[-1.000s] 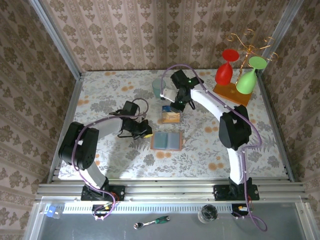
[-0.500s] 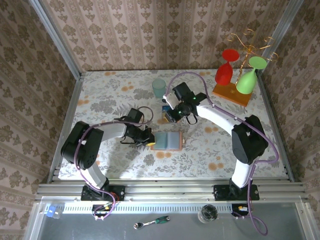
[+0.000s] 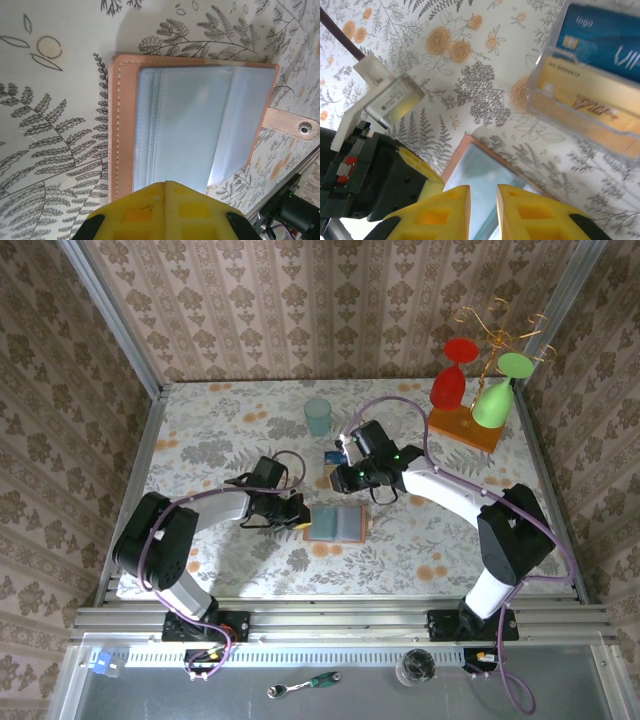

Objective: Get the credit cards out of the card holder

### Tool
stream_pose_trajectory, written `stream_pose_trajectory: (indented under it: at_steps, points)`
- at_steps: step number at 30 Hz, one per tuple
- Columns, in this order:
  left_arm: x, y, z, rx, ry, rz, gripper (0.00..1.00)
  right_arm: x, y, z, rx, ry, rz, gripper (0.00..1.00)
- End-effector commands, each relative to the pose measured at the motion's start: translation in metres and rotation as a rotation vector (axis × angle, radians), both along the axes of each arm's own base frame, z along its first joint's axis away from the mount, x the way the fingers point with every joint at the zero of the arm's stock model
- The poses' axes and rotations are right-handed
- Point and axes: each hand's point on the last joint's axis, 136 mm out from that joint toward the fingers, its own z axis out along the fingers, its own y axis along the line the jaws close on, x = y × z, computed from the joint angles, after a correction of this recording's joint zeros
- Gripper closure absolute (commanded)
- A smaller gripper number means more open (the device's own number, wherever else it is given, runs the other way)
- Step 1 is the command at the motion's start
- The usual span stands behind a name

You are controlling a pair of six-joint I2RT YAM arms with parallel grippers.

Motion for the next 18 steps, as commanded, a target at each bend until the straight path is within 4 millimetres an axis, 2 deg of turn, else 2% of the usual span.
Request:
stream_pose_trajectory:
  at_steps: [1,6,11,18]
  points:
    - [0.006,0.007,0.002,0.052,-0.02,-0.006,1.0,-0.007,0.003,0.003,0.06,0.063,-0.107,0.81]
    - [0.007,0.006,-0.009,0.048,-0.002,-0.02,1.0,-0.016,0.002,-0.013,0.037,0.193,-0.174,0.82]
    - [0.004,0.007,-0.02,0.057,0.015,-0.027,1.0,-0.019,0.008,-0.015,0.052,0.21,-0.162,0.8]
    - [-0.004,0.013,-0.03,0.074,0.036,-0.025,1.0,-0.024,0.01,-0.029,0.037,0.262,-0.18,0.75]
